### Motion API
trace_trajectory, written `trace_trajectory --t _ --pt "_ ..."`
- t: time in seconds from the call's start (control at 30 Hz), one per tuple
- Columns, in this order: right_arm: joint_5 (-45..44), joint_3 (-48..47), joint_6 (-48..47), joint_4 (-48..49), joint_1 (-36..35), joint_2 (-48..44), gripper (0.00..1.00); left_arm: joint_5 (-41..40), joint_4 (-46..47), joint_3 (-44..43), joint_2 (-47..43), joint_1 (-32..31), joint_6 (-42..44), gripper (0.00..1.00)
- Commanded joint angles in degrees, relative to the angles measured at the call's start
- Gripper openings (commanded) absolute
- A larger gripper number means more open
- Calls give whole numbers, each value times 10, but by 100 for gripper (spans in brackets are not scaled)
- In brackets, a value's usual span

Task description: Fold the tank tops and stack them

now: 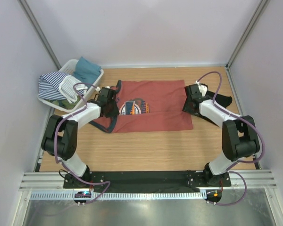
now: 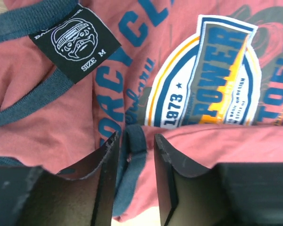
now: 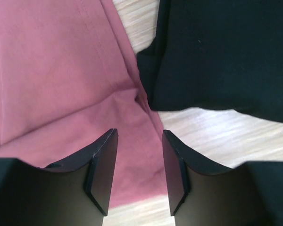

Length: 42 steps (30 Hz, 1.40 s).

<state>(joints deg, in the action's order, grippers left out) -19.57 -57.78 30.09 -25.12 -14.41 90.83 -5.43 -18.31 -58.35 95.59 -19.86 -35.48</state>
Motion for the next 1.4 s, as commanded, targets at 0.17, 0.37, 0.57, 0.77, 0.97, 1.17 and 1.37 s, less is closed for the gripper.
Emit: trace_trajectory --t 0.17,0.37,0.57,0.77,0.97,1.17,1.37 --pt "7 -38 -6 41 4 50 40 22 -2 12 -49 2 -6 40" --pt "10 -40 -6 49 6 67 40 27 1 10 -36 3 -6 37" --pt "3 -44 -14 49 8 75 42 25 -1 10 -29 2 -3 45" --pt "-3 -45 -16 60 11 85 39 31 -2 14 -28 2 -1 37" --pt "-2 -57 -18 65 16 104 16 39 -2 11 -24 2 1 33" --pt "6 -50 -17 70 15 92 1 38 -5 13 -27 2 2 34" --pt "13 -42 -18 76 16 75 1 31 -6 23 -34 1 2 40"
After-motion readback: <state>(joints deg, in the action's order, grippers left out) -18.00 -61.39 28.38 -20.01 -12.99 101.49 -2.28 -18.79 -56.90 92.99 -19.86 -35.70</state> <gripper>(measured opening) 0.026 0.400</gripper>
